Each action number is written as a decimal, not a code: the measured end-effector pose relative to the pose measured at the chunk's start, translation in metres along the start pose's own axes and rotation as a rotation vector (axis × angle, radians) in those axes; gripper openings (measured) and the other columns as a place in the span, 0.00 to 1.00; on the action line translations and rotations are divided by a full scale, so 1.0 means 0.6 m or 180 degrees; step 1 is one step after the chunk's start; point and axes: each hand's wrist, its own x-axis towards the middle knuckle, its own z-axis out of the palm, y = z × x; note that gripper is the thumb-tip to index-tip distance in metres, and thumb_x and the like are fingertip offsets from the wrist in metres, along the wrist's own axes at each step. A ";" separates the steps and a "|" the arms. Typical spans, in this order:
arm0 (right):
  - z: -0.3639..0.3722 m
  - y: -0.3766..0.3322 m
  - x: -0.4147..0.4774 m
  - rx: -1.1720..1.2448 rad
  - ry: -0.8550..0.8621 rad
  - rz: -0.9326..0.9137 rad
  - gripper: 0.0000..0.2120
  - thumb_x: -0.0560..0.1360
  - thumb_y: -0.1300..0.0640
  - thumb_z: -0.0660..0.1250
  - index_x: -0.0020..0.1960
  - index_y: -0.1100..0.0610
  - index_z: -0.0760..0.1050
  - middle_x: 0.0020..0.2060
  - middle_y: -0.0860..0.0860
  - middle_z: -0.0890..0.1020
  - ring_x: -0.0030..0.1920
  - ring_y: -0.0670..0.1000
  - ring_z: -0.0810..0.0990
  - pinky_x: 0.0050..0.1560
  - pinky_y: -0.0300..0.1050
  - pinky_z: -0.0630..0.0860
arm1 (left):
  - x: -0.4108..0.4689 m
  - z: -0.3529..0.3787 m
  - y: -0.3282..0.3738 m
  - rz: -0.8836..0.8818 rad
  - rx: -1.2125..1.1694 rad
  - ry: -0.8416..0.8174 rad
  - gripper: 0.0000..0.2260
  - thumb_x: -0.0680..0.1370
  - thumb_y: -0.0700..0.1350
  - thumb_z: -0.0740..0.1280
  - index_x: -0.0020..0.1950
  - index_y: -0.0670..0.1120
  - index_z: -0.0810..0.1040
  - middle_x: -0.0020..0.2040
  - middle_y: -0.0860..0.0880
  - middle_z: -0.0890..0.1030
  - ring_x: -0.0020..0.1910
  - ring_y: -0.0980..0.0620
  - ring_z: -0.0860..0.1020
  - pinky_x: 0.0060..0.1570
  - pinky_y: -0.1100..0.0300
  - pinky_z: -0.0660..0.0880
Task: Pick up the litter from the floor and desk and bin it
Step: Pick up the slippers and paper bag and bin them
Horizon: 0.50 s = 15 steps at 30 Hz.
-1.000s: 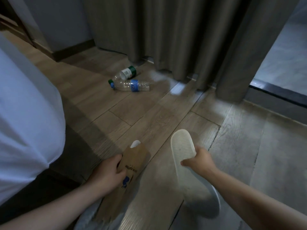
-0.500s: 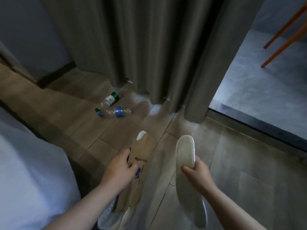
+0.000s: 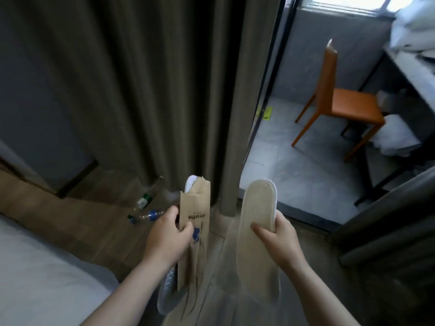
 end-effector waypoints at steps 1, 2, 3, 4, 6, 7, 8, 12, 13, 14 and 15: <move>-0.035 -0.036 -0.020 0.0065 0.0083 -0.0036 0.08 0.71 0.60 0.71 0.46 0.48 0.76 0.40 0.45 0.82 0.42 0.43 0.80 0.36 0.37 0.75 | -0.013 -0.019 0.040 0.0108 -0.0031 -0.0006 0.03 0.75 0.44 0.67 0.46 0.50 0.75 0.39 0.54 0.82 0.34 0.61 0.79 0.28 0.72 0.73; -0.065 -0.069 -0.040 0.0112 0.0150 -0.0051 0.08 0.72 0.59 0.71 0.46 0.48 0.76 0.40 0.46 0.82 0.41 0.44 0.81 0.38 0.41 0.78 | -0.025 -0.036 0.075 0.0197 -0.0072 -0.0014 0.05 0.75 0.44 0.67 0.49 0.51 0.75 0.41 0.56 0.82 0.37 0.61 0.79 0.32 0.70 0.75; -0.092 -0.098 -0.062 0.0144 0.0203 -0.0060 0.08 0.72 0.59 0.71 0.46 0.48 0.76 0.39 0.46 0.83 0.40 0.44 0.81 0.39 0.43 0.80 | -0.039 -0.050 0.107 0.0279 -0.0104 -0.0013 0.07 0.75 0.44 0.67 0.51 0.52 0.75 0.41 0.57 0.81 0.38 0.63 0.79 0.34 0.70 0.75; -0.117 -0.123 -0.084 0.0186 0.0260 -0.0088 0.08 0.72 0.59 0.71 0.46 0.48 0.76 0.39 0.47 0.83 0.39 0.44 0.82 0.39 0.44 0.81 | -0.054 -0.065 0.137 0.0373 -0.0117 0.0005 0.08 0.75 0.44 0.67 0.52 0.54 0.75 0.40 0.60 0.80 0.38 0.65 0.77 0.34 0.73 0.72; -0.155 -0.164 -0.130 0.0271 0.0436 -0.0166 0.07 0.72 0.59 0.71 0.46 0.48 0.76 0.40 0.47 0.83 0.39 0.44 0.82 0.37 0.41 0.81 | -0.084 -0.091 0.188 0.0596 -0.0178 0.0005 0.10 0.74 0.44 0.68 0.49 0.58 0.72 0.38 0.64 0.77 0.37 0.68 0.75 0.31 0.77 0.69; -0.167 -0.181 -0.154 0.0279 0.0545 -0.0201 0.07 0.72 0.58 0.71 0.46 0.48 0.76 0.40 0.47 0.83 0.39 0.44 0.82 0.35 0.39 0.80 | -0.098 -0.101 0.208 0.0703 -0.0253 -0.0031 0.10 0.74 0.44 0.69 0.46 0.58 0.72 0.38 0.65 0.77 0.37 0.69 0.75 0.31 0.78 0.69; -0.175 -0.196 -0.179 0.0292 0.0670 -0.0218 0.07 0.72 0.57 0.71 0.46 0.48 0.76 0.40 0.47 0.83 0.40 0.44 0.82 0.34 0.38 0.79 | -0.112 -0.111 0.224 0.0816 -0.0334 -0.0094 0.11 0.73 0.43 0.69 0.44 0.59 0.72 0.37 0.64 0.77 0.38 0.70 0.76 0.32 0.78 0.69; -0.187 -0.243 -0.278 0.0425 0.1076 -0.0159 0.07 0.72 0.57 0.72 0.48 0.48 0.77 0.41 0.47 0.84 0.42 0.46 0.83 0.41 0.48 0.82 | -0.166 -0.147 0.272 0.1311 -0.0663 -0.0438 0.14 0.73 0.41 0.70 0.42 0.61 0.73 0.37 0.62 0.79 0.41 0.72 0.76 0.35 0.77 0.72; -0.187 -0.252 -0.303 0.0449 0.1208 -0.0129 0.07 0.72 0.58 0.72 0.48 0.50 0.77 0.41 0.48 0.84 0.42 0.46 0.83 0.42 0.50 0.82 | -0.176 -0.158 0.282 0.1447 -0.0721 -0.0540 0.13 0.73 0.40 0.70 0.42 0.60 0.74 0.37 0.62 0.80 0.41 0.71 0.77 0.36 0.75 0.73; -0.187 -0.259 -0.325 0.0470 0.1346 -0.0116 0.07 0.72 0.59 0.72 0.48 0.51 0.78 0.40 0.49 0.84 0.42 0.47 0.84 0.43 0.51 0.82 | -0.186 -0.168 0.290 0.1565 -0.0782 -0.0635 0.13 0.73 0.40 0.70 0.43 0.59 0.74 0.38 0.62 0.81 0.41 0.70 0.78 0.37 0.74 0.75; -0.185 -0.264 -0.348 0.0505 0.1495 -0.0097 0.06 0.72 0.59 0.72 0.47 0.52 0.78 0.40 0.49 0.85 0.42 0.46 0.84 0.42 0.50 0.82 | -0.194 -0.177 0.296 0.1666 -0.0848 -0.0747 0.12 0.73 0.40 0.70 0.44 0.59 0.75 0.38 0.61 0.82 0.41 0.70 0.78 0.37 0.73 0.76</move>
